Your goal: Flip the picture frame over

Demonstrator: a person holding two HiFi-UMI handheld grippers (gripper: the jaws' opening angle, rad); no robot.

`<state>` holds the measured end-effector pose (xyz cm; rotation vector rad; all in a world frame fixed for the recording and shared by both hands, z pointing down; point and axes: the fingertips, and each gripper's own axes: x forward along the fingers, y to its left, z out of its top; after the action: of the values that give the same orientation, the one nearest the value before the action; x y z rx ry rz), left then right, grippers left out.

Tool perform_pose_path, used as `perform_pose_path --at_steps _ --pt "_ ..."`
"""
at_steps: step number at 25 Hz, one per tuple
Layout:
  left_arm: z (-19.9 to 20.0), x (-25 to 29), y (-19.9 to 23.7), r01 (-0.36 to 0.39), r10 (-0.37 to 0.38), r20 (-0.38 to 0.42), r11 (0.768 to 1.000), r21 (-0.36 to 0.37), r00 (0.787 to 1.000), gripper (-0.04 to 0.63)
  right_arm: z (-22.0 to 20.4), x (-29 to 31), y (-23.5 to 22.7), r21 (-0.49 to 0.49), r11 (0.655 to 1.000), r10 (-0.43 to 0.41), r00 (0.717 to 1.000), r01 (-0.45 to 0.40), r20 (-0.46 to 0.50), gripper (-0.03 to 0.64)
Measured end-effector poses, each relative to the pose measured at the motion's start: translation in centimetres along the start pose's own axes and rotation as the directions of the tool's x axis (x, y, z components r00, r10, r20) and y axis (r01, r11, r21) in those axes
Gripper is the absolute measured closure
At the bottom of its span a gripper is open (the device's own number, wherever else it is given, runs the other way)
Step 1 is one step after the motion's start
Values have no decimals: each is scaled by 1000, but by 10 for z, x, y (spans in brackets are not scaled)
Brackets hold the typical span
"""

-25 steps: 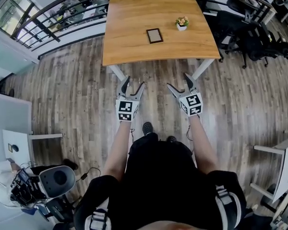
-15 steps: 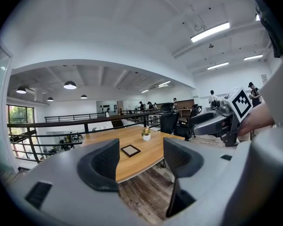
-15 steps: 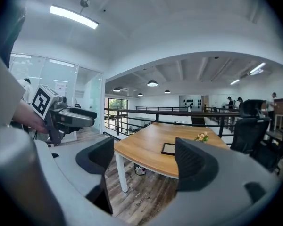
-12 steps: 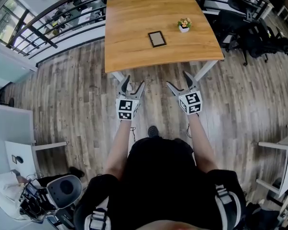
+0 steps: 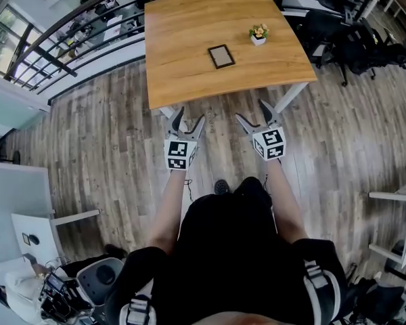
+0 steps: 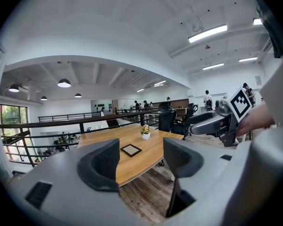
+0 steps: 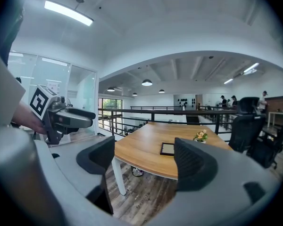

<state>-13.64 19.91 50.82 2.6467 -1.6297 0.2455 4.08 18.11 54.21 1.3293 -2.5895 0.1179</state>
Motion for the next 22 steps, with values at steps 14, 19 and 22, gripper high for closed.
perform_pose_path --at_steps 14,19,22 --pt "-9 30 37 -17 17 -28 1000 -23 999 301 2 50 -11 11 1000 20 1000 -20 -16 230" --pt "-11 48 51 -32 31 -43 999 -28 999 301 4 76 -22 23 999 39 999 -38 -25 232" --pt "-13 62 58 -37 36 -51 999 -32 998 301 3 91 -29 26 998 51 998 -50 -32 235"
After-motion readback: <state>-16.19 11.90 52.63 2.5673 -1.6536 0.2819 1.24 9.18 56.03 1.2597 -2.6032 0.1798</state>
